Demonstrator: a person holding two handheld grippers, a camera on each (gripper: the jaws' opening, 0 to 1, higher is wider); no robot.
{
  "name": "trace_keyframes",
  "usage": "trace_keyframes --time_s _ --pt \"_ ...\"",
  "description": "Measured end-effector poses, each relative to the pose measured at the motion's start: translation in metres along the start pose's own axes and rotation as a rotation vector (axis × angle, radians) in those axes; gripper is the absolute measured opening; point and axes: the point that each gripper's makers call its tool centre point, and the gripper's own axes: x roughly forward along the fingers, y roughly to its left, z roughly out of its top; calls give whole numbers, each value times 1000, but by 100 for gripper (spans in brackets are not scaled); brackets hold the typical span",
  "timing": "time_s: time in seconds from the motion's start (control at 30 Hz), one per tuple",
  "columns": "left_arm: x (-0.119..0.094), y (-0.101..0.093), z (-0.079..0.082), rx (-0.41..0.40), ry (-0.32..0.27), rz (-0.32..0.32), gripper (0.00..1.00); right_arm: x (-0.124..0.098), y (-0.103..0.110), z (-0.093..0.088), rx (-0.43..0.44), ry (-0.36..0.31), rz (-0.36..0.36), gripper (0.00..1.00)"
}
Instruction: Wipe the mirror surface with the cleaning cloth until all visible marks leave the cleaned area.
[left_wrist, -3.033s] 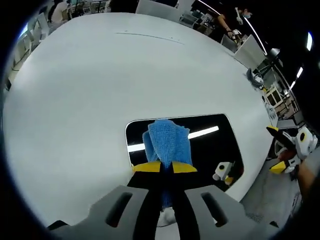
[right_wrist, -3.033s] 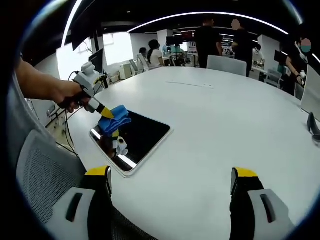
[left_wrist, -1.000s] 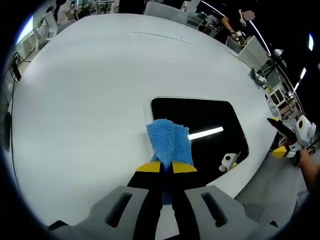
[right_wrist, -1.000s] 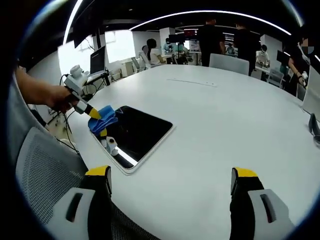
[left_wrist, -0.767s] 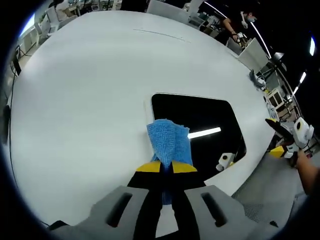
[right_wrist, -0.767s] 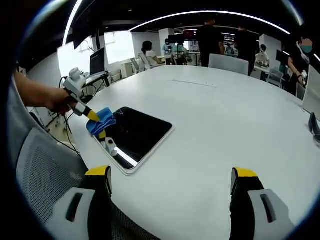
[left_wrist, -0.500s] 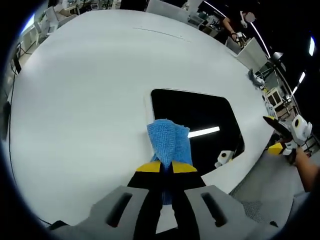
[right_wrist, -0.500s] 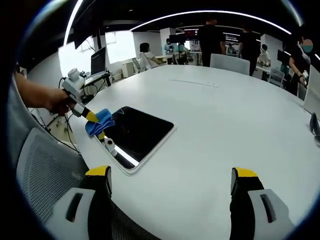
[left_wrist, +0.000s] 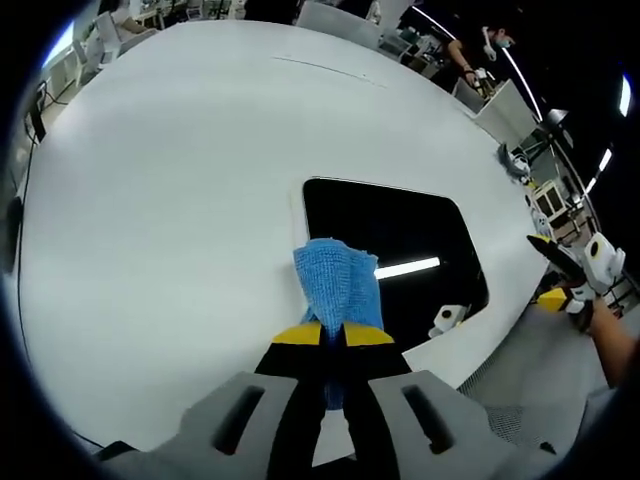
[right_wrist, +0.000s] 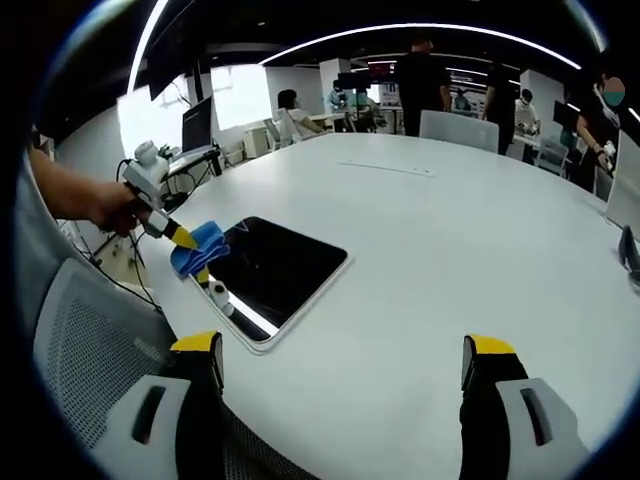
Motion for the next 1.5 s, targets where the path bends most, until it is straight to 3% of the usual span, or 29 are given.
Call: trace_keyframes --time_s 0.77,1.5 --pt "3 -8 0 -34 -2 -8 2 -1 0 3 -4 -11 -5 98" --pt "21 -53 -5 -24 11 -52 2 -2 2 5 -7 -17 5 98"
